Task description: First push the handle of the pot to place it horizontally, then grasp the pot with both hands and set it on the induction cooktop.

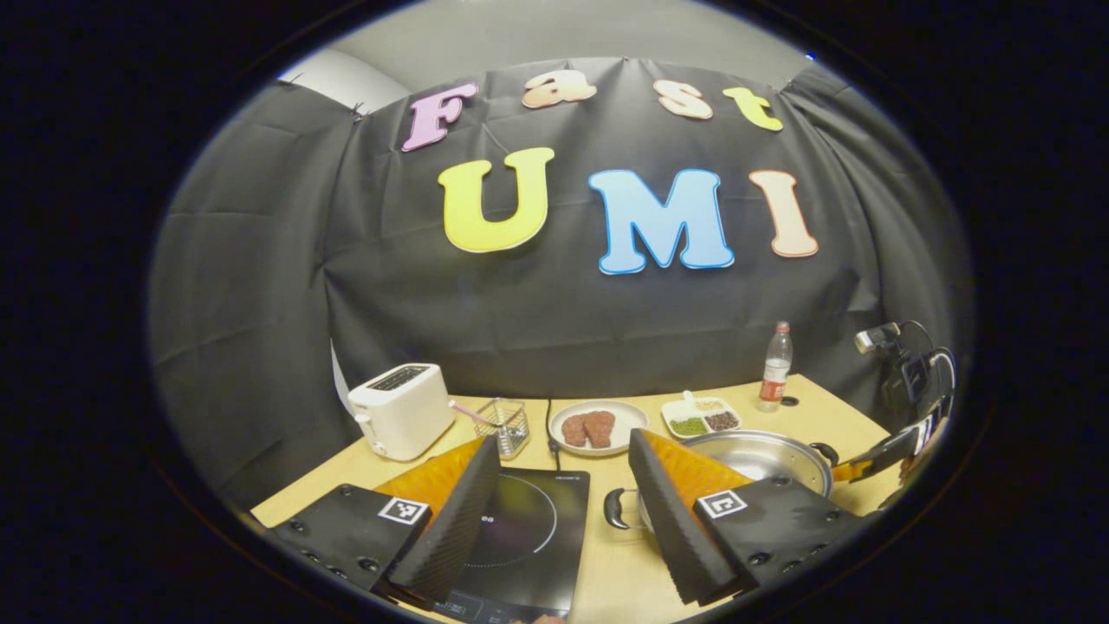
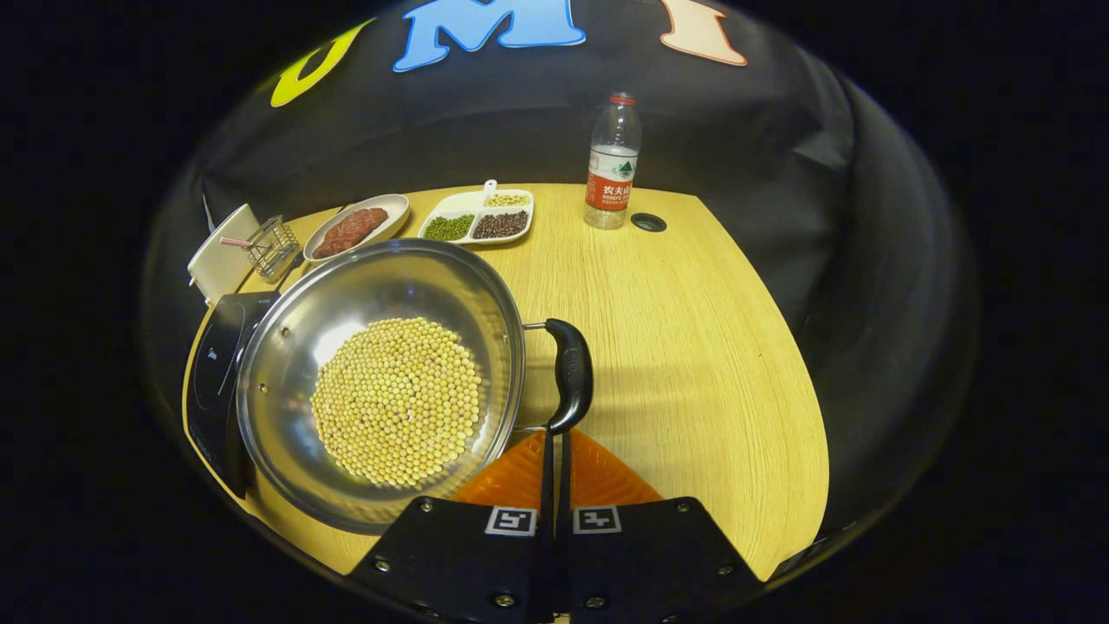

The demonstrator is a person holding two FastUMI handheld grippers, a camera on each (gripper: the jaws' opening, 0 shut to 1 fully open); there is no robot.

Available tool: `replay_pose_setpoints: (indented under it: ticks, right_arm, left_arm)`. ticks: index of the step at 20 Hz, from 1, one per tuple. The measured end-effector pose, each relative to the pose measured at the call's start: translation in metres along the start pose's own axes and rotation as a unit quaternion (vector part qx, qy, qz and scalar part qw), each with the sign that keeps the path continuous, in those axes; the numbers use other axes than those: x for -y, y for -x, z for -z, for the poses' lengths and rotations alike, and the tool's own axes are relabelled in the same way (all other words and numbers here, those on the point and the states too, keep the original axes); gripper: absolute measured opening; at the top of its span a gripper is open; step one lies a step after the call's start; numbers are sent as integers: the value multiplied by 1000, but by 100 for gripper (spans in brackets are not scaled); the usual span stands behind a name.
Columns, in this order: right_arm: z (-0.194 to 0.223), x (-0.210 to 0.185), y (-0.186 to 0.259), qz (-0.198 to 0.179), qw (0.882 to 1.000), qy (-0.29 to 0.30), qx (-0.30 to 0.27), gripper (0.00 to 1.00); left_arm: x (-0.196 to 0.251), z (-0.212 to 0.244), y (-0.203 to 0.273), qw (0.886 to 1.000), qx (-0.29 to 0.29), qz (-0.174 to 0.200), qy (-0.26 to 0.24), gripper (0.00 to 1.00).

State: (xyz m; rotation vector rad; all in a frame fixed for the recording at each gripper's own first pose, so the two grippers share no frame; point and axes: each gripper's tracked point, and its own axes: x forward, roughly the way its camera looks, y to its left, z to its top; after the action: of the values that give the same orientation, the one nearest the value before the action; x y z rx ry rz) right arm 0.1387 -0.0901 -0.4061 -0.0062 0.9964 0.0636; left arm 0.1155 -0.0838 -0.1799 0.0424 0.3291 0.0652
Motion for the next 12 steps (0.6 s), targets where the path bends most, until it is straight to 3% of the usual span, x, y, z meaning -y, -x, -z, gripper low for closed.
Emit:
replay_pose_setpoints:
  ticks: [4,5,6,8,9,10,12]
  right_arm:
    - [-12,5,25,10,999,14,50,1]
    - [-17,3,32,5,998,9,66,1]
    - [-21,2,39,2,997,3,81,4]
    - [-32,1,48,-7,994,-10,110,9]
    - [-36,-2,54,-16,992,-15,122,18]
    - [-40,-2,57,-19,990,-17,135,42]
    - [-46,1,60,-13,988,-11,152,80]
  left_arm:
    - [10,10,-8,1000,-12,9,4,91]
    - [12,11,-12,1000,-13,12,2,91]
    - [16,13,-15,1000,-14,15,-1,97]
    - [22,16,-21,1000,-15,24,-3,97]
    - [27,17,-25,999,-17,29,-4,97]
    - [31,19,-29,999,-19,34,-4,97]
    - [39,32,-39,998,-32,45,-4,97]
